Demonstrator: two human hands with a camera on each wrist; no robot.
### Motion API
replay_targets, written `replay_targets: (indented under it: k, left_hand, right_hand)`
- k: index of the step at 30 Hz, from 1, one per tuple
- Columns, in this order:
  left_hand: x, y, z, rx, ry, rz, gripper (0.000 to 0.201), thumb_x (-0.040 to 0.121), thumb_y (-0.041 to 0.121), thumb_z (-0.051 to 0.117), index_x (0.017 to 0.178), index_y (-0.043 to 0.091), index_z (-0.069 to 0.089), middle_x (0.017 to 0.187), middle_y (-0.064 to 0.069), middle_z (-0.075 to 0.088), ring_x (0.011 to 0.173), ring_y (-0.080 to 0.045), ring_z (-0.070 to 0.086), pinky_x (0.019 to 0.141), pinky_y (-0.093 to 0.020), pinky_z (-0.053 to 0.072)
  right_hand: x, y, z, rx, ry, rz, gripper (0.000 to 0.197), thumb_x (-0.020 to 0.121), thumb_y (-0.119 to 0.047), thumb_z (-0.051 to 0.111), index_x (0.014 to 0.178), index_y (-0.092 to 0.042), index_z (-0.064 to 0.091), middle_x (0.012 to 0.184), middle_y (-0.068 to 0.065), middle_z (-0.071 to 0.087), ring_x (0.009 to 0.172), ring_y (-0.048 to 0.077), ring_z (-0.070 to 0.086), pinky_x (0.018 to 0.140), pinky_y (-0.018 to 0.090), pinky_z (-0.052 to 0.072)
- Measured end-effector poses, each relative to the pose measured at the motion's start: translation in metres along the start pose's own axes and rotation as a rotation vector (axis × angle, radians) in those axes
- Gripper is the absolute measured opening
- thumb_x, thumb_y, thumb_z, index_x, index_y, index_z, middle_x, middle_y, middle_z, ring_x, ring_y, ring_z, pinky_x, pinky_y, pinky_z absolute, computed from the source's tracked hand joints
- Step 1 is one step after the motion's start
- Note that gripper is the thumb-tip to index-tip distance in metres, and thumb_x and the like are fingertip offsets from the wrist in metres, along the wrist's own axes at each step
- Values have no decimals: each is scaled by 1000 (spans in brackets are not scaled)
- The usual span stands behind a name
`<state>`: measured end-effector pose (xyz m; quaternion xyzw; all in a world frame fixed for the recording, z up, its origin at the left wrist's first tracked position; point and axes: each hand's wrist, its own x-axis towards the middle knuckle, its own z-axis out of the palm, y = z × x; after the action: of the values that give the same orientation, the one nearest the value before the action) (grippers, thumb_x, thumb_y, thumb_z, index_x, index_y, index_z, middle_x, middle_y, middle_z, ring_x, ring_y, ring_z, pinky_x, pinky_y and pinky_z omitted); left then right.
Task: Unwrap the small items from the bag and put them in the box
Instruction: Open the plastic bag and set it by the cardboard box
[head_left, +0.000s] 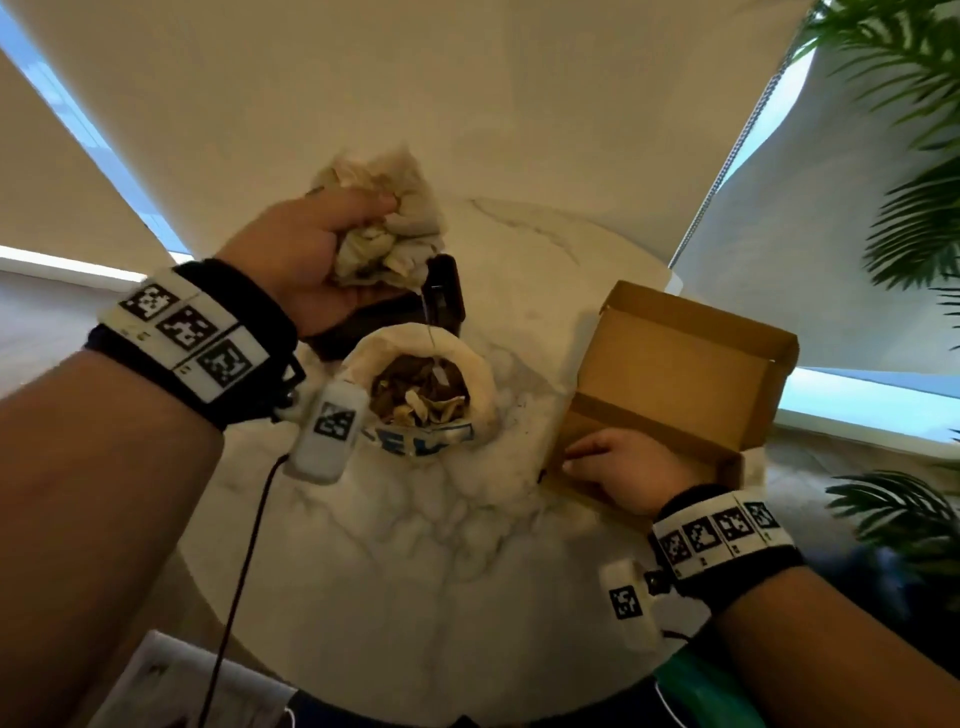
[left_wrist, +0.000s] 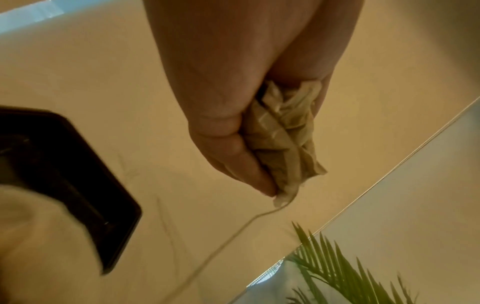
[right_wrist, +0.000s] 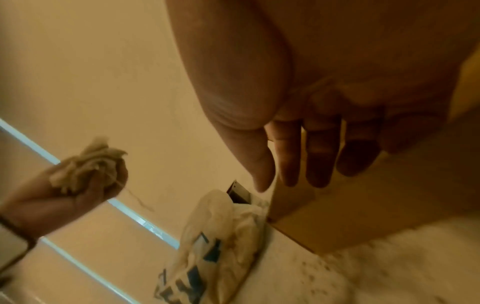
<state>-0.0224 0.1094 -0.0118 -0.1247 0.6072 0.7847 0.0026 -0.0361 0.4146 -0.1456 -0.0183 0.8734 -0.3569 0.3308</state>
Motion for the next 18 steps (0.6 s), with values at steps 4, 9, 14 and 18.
replay_targets:
  k: [4, 9, 14, 18]
  left_hand:
    - [24, 41, 10, 53, -274, 146, 26, 106, 19, 38, 83, 17, 50, 79, 2, 47, 68, -13, 42, 75, -28, 37]
    - [45, 50, 42, 60, -304, 246, 25, 106, 20, 41, 85, 14, 53, 81, 3, 51, 71, -14, 43, 73, -28, 41]
    - [40, -21, 74, -182, -258, 110, 17, 104, 23, 47, 106, 12, 60, 86, -7, 68, 67, -18, 64, 67, -32, 56]
    - [29, -89, 70, -271, -234, 8, 26, 103, 30, 51, 119, 15, 64, 99, -10, 72, 78, -21, 71, 67, -34, 61]
  right_hand:
    - [-3, 2, 11, -228, -40, -34, 23, 92, -27, 69, 116, -27, 71, 100, -13, 65, 79, 0, 51, 57, 12, 34]
    - [4, 2, 21, -228, -84, -98, 18, 93, -27, 67, 107, -34, 76, 95, -22, 66, 79, -6, 55, 57, 8, 35]
    - [10, 13, 26, -251, -160, -182, 13, 89, -32, 72, 93, -43, 77, 88, -28, 70, 80, -11, 61, 59, 5, 39]
    - [3, 20, 28, -251, -209, -219, 13, 85, -32, 76, 90, -43, 79, 92, -28, 73, 88, -8, 65, 86, 18, 52]
